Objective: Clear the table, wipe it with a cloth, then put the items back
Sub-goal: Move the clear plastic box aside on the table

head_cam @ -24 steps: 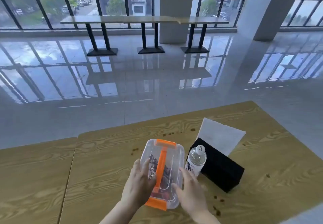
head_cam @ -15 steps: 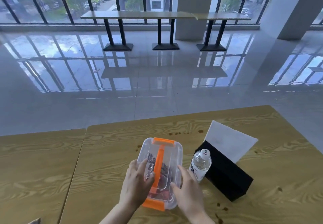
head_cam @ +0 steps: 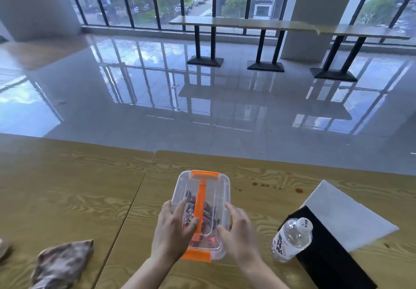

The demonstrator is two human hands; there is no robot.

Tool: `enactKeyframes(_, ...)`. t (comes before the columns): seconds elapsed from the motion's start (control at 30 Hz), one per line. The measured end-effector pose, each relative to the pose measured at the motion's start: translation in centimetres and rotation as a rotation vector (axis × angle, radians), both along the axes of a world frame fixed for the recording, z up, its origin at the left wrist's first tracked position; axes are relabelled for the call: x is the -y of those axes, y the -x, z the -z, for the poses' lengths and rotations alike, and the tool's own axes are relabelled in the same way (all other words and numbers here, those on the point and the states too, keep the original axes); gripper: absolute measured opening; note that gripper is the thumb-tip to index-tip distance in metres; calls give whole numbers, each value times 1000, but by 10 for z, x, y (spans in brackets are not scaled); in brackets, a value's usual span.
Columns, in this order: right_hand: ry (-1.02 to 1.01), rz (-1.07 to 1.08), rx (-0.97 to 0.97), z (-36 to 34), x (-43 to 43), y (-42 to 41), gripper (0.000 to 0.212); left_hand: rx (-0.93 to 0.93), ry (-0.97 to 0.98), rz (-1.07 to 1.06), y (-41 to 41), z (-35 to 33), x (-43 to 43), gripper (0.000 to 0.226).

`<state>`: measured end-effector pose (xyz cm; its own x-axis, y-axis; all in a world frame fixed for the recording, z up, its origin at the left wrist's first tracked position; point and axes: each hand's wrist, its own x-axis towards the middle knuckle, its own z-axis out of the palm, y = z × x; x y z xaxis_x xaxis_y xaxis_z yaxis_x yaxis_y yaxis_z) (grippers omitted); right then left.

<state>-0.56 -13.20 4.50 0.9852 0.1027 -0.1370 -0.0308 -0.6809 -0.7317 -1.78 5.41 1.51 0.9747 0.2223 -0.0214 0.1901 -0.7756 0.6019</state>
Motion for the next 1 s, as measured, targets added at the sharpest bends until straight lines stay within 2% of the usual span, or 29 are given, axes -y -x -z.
enactKeyframes(0.3, -6, -86, 11, -3, -108, -40, 67, 53, -19, -110, -20, -8, -100, 65)
enactKeyframes(1.0, 49, -296, -25, -9, -351, -122, 62, -5, 11, -372, -70, 0, -323, 62)
